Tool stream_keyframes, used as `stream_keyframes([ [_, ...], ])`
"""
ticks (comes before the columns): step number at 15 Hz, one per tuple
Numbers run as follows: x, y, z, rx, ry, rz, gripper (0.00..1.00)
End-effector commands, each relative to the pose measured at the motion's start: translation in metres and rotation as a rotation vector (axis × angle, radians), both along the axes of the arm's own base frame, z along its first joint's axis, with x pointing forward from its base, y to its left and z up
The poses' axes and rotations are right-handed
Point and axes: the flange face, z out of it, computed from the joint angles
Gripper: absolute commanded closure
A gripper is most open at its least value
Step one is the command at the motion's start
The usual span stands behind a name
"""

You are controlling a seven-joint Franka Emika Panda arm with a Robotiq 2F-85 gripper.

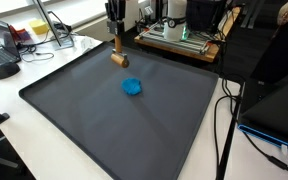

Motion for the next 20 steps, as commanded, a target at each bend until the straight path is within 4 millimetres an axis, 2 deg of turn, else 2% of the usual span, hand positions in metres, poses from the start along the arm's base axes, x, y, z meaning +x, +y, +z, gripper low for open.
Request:
stream_keyframes([
  [1, -0.001, 0.007, 0.051, -0.007, 0.046, 0.123, 0.78],
  [4, 0.006, 0.020, 0.071, 0.010, 0.120, 0.292, 0.78],
  [7, 0.023, 0.037, 0.071, 0.000, 0.180, 0.452, 0.78],
  [8, 0.008, 0.032, 0.068, 0.012, 0.148, 0.362, 0.53],
  [10, 0.015, 0.039, 0.067, 0.012, 0.164, 0.414, 0.53],
  [13, 0.021, 0.040, 0.061, 0.012, 0.175, 0.430, 0.53],
  [14, 0.021, 0.040, 0.061, 0.012, 0.176, 0.431, 0.78],
  [16, 0.032, 0.047, 0.065, -0.073, 0.196, 0.479, 0.78],
  [20, 0.051, 0.068, 0.057, -0.201, 0.222, 0.618, 0.78],
])
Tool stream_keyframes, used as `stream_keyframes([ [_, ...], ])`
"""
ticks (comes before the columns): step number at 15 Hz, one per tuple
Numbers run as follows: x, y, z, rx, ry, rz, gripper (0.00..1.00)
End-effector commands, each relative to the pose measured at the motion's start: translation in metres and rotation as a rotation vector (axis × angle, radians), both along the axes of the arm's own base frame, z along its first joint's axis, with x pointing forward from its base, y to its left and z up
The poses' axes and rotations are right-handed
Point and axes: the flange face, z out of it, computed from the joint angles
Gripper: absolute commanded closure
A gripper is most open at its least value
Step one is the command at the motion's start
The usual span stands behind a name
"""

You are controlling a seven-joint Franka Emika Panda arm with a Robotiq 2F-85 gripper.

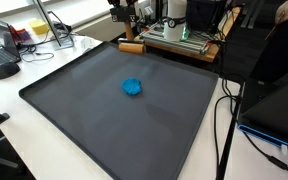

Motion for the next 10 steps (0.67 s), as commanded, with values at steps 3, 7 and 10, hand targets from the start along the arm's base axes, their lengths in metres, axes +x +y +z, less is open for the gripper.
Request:
stream_keyframes([
  [3, 0.033, 0.034, -0.012, -0.081, -0.015, 0.156, 0.78],
  [7, 0.048, 0.044, -0.038, -0.088, -0.024, 0.156, 0.78],
  [10, 0.054, 0.044, -0.058, -0.087, -0.034, 0.154, 0.78],
])
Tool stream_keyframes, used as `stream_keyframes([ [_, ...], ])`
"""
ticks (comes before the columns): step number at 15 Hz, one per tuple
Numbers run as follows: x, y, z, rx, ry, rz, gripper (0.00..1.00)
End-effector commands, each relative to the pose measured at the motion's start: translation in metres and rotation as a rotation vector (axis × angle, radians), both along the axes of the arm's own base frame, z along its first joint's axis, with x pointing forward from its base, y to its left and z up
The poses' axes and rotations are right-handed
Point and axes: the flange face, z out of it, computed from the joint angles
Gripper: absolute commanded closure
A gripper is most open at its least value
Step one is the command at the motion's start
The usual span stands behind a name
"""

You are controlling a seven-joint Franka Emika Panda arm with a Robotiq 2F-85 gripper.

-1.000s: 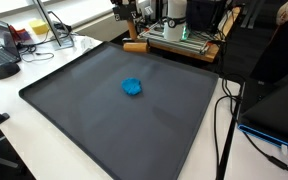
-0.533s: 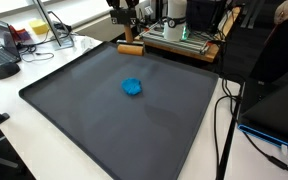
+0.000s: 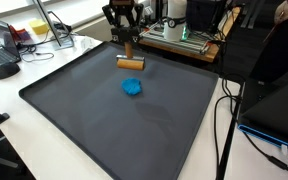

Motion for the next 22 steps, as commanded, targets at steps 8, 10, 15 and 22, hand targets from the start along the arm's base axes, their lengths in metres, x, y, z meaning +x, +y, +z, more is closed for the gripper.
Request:
stream_keyframes([
  [8, 0.015, 0.006, -0.056, -0.016, 0.010, -0.042, 0.78],
  [10, 0.016, 0.008, -0.064, -0.022, -0.005, -0.047, 0.78],
  [15, 0.019, 0.008, -0.089, -0.019, 0.002, -0.063, 0.78],
  [22, 0.016, 0.001, -0.105, 0.030, 0.008, -0.073, 0.78],
])
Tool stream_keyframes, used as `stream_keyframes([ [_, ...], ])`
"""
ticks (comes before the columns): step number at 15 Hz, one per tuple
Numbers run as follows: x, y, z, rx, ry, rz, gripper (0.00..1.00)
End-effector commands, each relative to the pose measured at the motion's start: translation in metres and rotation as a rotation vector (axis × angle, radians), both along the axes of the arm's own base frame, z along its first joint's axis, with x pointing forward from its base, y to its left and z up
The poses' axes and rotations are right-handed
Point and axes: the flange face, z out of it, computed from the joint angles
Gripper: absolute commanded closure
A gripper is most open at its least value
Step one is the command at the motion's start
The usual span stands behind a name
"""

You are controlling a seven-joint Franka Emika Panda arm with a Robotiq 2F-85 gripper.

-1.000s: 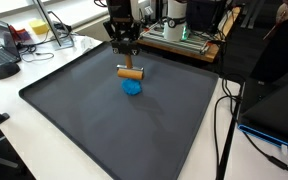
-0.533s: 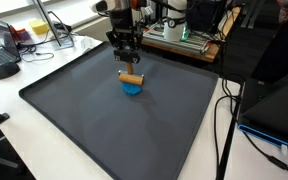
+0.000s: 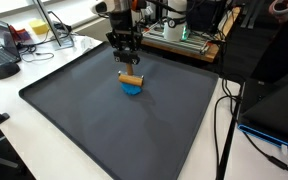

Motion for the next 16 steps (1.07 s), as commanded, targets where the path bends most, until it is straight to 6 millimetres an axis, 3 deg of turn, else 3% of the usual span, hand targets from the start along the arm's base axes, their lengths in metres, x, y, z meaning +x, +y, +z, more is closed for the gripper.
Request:
stream_keyframes([
  [1, -0.003, -0.003, -0.027, 0.032, 0.011, -0.005, 0.78],
  [3, -0.003, -0.005, -0.025, 0.039, 0.014, -0.007, 0.78],
  [4, 0.000, -0.004, 0.000, 0.012, 0.003, -0.008, 0.53],
  [12, 0.000, -0.005, -0.001, 0.015, 0.004, -0.010, 0.53],
  [13, 0.000, -0.005, -0.001, 0.015, 0.004, -0.010, 0.78],
  [16, 0.006, -0.002, -0.006, -0.005, 0.004, -0.004, 0.78],
])
